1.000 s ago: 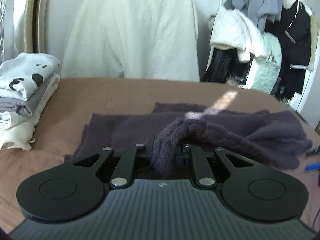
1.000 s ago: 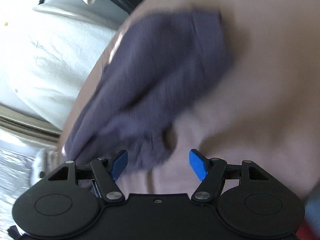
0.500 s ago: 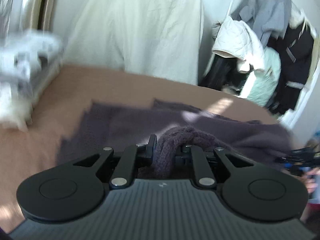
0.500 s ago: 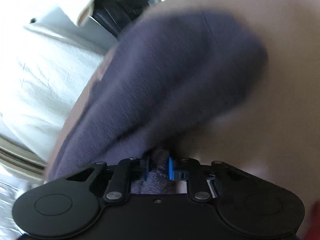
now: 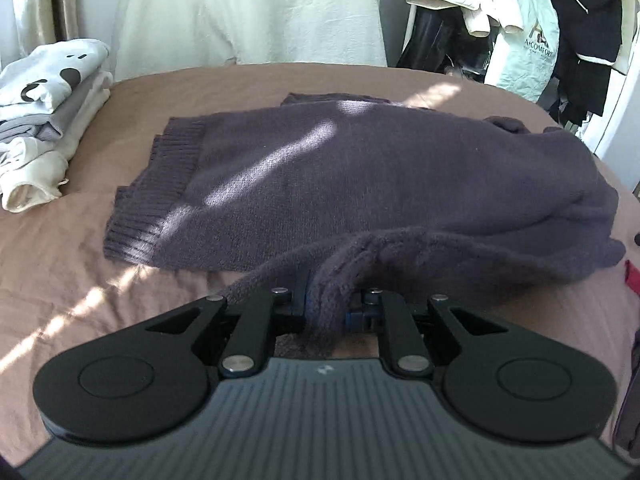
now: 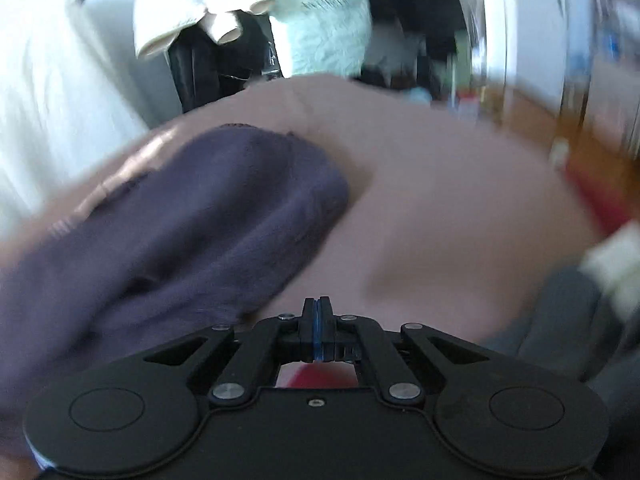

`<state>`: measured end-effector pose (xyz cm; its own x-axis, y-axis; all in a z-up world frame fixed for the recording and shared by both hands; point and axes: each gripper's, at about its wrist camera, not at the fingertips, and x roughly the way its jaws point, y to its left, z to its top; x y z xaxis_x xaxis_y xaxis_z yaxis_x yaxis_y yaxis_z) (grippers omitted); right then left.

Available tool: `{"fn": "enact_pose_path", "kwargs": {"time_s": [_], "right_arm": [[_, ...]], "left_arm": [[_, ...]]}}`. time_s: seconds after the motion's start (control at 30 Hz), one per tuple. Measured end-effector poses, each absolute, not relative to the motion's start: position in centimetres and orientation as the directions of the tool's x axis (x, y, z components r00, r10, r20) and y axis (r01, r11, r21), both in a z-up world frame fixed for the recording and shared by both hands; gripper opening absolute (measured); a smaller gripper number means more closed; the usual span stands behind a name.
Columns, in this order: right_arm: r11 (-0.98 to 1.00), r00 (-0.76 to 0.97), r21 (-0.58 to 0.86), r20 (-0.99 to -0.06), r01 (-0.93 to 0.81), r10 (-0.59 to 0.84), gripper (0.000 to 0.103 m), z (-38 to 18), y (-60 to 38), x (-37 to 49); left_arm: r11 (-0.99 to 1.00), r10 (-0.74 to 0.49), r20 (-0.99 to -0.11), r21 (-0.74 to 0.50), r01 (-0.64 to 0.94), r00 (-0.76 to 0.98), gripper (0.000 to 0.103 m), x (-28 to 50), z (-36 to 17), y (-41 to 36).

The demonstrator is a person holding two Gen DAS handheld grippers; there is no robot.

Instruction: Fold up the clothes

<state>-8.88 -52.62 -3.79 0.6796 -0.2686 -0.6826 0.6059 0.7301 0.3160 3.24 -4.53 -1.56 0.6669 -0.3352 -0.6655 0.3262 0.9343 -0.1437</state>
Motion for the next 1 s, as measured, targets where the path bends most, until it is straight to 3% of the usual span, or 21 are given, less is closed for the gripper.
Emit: {"fn": "enact_pose_path", "kwargs": {"time_s": [0.03, 0.13, 0.17, 0.33, 0.43, 0.47, 0.73, 0.87, 1.0], "right_arm": [[0.728, 0.703, 0.363, -0.674, 0.582, -0.226, 0.013, -3.9, -52.4, -9.0], [0.734, 0.718, 0.406, -0.677, 0.545, -0.158, 0.056, -4.4, -51.7, -7.9], [0.734, 0.717, 0.397, -0.675, 0.552, -0.174, 0.058, -4.4, -51.5, -7.9], [0.733, 0.695, 0.344, -0.679, 0.586, -0.238, 0.061, -5.1, -50.7, -7.8], [0.736, 0.734, 0.421, -0.662, 0.530, -0.150, 0.061, -4.8, -50.2, -7.8], [0.743, 0.738, 0.432, -0.663, 0.512, -0.122, 0.061, -4.7, -49.6, -7.4], [0.703, 0.603, 0.459, -0.796, 0.543, 0.054, 0.061, -5.3, -44.0, -5.2], [0.603, 0.661, 0.596, -0.736, 0.530, 0.147, 0.061, -7.3, -44.5, -3.5], [0.225, 0.770, 0.793, -0.606, 0.566, 0.202, 0.061, -10.1, -46.9, -5.3]], "left_arm": [[0.935, -0.343, -0.658, -0.168, 0.314, 0.671, 0.014, 3.4, -1.4, -4.0], [0.927, -0.375, -0.620, -0.250, 0.279, 0.689, 0.013, 3.5, -0.9, -2.2], [0.921, -0.387, -0.604, -0.281, 0.269, 0.697, 0.013, 3.4, -0.7, -1.5], [0.876, -0.438, -0.514, -0.429, 0.221, 0.737, 0.014, 3.3, 0.4, 2.0], [0.934, -0.353, -0.717, -0.305, 0.184, 0.601, 0.015, 4.8, -2.5, 0.0], [0.941, -0.336, -0.744, -0.286, 0.180, 0.577, 0.015, 5.0, -3.0, -0.3], [0.933, -0.349, -0.749, -0.331, 0.139, 0.563, 0.016, 5.7, -3.7, 1.0], [0.937, -0.343, -0.760, -0.316, 0.148, 0.552, 0.016, 5.7, -4.0, 0.5], [0.940, -0.337, -0.766, -0.306, 0.149, 0.548, 0.016, 5.9, -4.4, 0.3]]}}
